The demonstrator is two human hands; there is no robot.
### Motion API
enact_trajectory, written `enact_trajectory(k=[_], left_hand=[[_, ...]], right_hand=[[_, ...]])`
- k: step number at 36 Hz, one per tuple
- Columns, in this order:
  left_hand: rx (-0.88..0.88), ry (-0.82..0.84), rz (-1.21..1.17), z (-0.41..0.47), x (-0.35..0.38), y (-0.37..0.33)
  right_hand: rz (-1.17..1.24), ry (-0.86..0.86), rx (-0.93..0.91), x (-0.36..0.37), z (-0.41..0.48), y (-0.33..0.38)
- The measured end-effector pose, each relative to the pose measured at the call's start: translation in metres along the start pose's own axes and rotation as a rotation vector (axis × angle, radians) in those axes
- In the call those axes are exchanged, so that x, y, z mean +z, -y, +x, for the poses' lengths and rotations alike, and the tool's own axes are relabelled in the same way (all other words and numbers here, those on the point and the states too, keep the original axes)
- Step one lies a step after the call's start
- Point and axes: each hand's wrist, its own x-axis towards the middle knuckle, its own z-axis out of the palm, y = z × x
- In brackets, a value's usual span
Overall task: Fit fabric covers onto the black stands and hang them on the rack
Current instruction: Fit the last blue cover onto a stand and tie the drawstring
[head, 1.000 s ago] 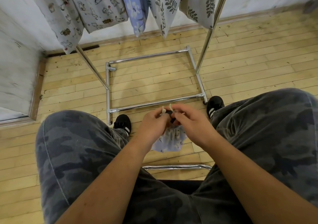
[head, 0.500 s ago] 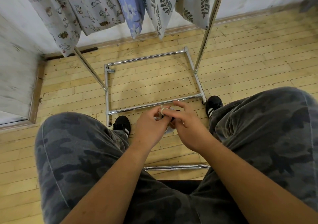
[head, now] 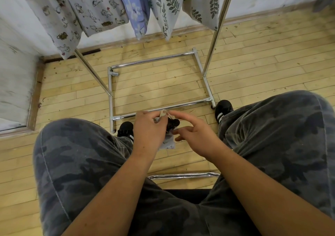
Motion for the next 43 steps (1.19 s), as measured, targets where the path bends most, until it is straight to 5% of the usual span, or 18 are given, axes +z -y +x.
enact_trajectory(k=[8, 31, 37, 43], left_hand=[[0.100, 0.013, 0.227, -0.006, -0.005, -0.007], [0.196, 0.113, 0.305, -0.010, -0.003, -0.015], [-0.017, 0.278, 0.035, -0.014, -0.007, -0.024], [-0.161, 0.274, -0.191, -0.015, -0.017, -0.036]], right_hand=[[-0.087, -0.026, 0.047, 0.000, 0.003, -0.010], [-0.095, 0.035, 0.000, 0.004, 0.005, -0.023], [-0.040, 0.065, 0.078, 0.005, 0.009, -0.020], [-0.005, 0.078, 0.093, 0.004, 0.009, -0.018]])
